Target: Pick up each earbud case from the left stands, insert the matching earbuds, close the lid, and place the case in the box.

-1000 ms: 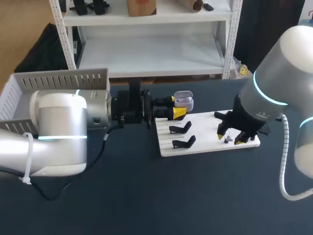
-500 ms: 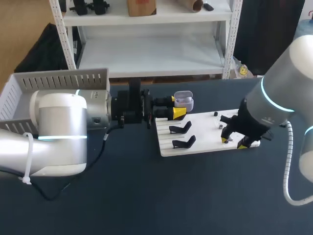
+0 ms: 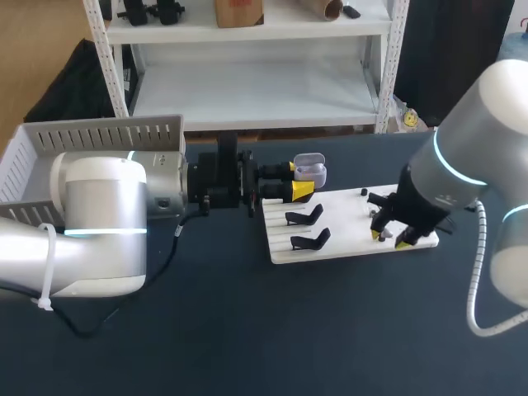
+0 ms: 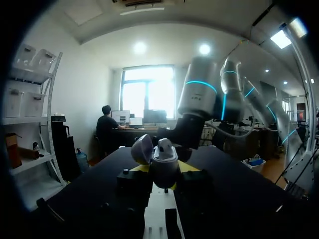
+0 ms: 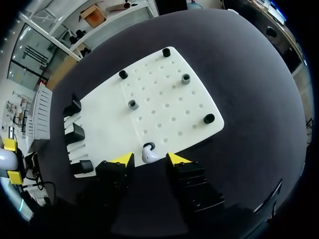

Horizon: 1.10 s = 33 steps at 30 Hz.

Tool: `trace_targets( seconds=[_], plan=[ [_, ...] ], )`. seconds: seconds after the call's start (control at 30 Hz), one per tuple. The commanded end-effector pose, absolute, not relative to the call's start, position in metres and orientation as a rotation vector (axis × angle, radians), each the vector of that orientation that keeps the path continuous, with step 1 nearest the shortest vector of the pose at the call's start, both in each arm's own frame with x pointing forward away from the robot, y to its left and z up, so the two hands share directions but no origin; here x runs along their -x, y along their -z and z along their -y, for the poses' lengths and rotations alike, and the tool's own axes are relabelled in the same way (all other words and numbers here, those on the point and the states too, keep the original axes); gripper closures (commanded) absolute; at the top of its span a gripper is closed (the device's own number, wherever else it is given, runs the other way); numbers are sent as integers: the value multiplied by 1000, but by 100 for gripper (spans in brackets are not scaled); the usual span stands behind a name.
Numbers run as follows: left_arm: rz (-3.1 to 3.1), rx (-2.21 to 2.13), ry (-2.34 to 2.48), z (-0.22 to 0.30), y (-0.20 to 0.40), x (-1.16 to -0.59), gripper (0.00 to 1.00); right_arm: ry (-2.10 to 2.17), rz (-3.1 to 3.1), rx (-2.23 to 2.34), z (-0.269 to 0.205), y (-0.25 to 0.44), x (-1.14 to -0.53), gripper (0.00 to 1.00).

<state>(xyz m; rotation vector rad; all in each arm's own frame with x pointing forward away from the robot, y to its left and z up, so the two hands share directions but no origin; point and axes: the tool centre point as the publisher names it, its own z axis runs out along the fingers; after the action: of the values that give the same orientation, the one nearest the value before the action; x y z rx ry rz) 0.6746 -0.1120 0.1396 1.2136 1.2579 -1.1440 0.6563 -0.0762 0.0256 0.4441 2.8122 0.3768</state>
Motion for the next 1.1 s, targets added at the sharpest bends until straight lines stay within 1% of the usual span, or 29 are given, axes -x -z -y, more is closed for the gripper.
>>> trace_targets(
  seconds=[0.03,0.23,0.4,0.47,0.5,0.57,0.63,0.7,1.1],
  plan=[
    [-1257,-1210,1141,112,-139,-674,100,-374,-2819,-443,76,-26,-659,62],
    [-1257,-1210,1141,112,-139,-674,100,-370,-2826,-440,76,-24,-660,65],
    [-1257,-1210,1141,112,-139,-674,100,-366,-2834,-441,76,-22,-662,70],
    [-1257,-1210,1141,112,-139,-674,100,-366,-2834,-440,76,-22,-663,74],
    [-1257,-1210,1141,112,-139,-674,100,-366,-2834,-439,76,-22,-663,74],
    [-1257,-1210,1141,112,-139,-674,100,-365,-2836,-438,76,-22,-663,78],
    [-1257,-1210,1141,112,-139,-674,100,-365,-2839,-438,76,-22,-663,86],
    [-1257,-1210,1141,112,-139,-674,100,-366,-2840,-441,75,-22,-662,100],
    [-1257,-1210,1141,112,-139,-674,100,-334,-2805,-425,73,-51,-649,100]
  ],
)
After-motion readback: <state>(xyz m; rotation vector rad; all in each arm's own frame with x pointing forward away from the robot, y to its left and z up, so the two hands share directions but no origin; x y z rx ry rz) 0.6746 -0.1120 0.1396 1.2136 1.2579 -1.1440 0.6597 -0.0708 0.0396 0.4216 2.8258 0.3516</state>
